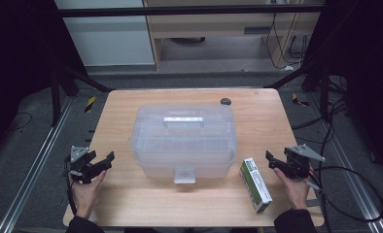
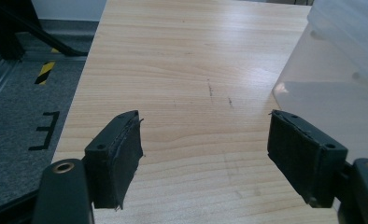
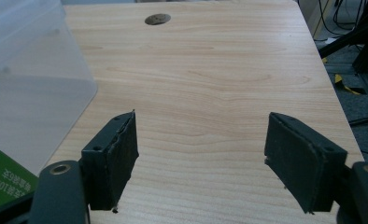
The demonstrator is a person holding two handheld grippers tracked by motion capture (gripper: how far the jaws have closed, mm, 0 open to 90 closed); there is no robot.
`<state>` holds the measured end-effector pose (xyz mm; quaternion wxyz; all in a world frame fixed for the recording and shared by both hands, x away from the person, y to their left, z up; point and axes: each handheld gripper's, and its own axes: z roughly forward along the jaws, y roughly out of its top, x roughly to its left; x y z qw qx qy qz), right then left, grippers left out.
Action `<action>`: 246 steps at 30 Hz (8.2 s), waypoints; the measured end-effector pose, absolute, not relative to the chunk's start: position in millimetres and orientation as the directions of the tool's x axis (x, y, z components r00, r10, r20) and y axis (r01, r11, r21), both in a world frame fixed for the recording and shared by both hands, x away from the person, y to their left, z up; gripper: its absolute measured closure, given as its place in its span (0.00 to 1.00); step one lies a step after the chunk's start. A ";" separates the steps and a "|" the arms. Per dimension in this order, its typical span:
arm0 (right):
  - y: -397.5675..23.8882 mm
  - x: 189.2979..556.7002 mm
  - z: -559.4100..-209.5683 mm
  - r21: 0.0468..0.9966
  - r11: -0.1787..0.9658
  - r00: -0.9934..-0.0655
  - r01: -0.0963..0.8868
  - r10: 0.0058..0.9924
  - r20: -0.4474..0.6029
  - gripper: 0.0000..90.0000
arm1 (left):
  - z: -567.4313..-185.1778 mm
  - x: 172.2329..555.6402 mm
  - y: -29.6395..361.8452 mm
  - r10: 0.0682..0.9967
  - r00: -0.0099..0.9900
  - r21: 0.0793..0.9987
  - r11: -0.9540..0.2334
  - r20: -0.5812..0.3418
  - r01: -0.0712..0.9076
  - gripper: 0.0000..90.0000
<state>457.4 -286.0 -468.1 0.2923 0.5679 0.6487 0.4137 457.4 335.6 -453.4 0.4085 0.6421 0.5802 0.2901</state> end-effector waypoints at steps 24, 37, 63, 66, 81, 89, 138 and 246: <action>-280.8 457.8 -468.8 0.859 0.071 -0.206 0.507 0.978 0.041 0.26 | -414.6 450.1 335.9 0.975 0.215 0.876 -0.049 -0.064 0.480 0.34; -282.6 459.9 -469.3 0.857 0.062 -0.197 0.511 0.979 0.046 0.25 | -379.8 458.5 331.5 0.969 0.248 0.895 -0.110 -0.001 0.432 0.34; -282.9 460.7 -470.7 0.855 0.065 -0.207 0.514 0.977 0.051 0.22 | -320.0 470.8 300.7 0.932 0.335 0.904 -0.258 0.139 0.340 0.35; -283.3 460.8 -471.1 0.857 0.066 -0.207 0.512 0.977 0.048 0.22 | -318.2 471.0 298.7 0.927 0.345 0.903 -0.267 0.146 0.336 0.35; -283.9 461.7 -472.8 0.853 0.067 -0.204 0.517 0.978 0.047 0.21 | -302.3 477.2 280.3 0.891 0.407 0.891 -0.338 0.200 0.302 0.35; -283.5 461.5 -473.5 0.856 0.064 -0.202 0.514 0.978 0.048 0.21 | -296.3 482.1 269.1 0.864 0.445 0.877 -0.385 0.234 0.288 0.35; -284.3 457.8 -476.6 0.847 0.164 -0.239 0.506 0.970 -0.045 0.23 | -275.6 503.1 192.7 0.584 0.682 0.690 -0.706 0.440 0.160 0.33; -279.3 462.1 -482.9 0.805 0.210 -0.309 0.555 0.951 -0.035 0.38 | -289.3 526.4 95.6 0.015 0.797 0.153 -0.983 0.603 -0.097 0.74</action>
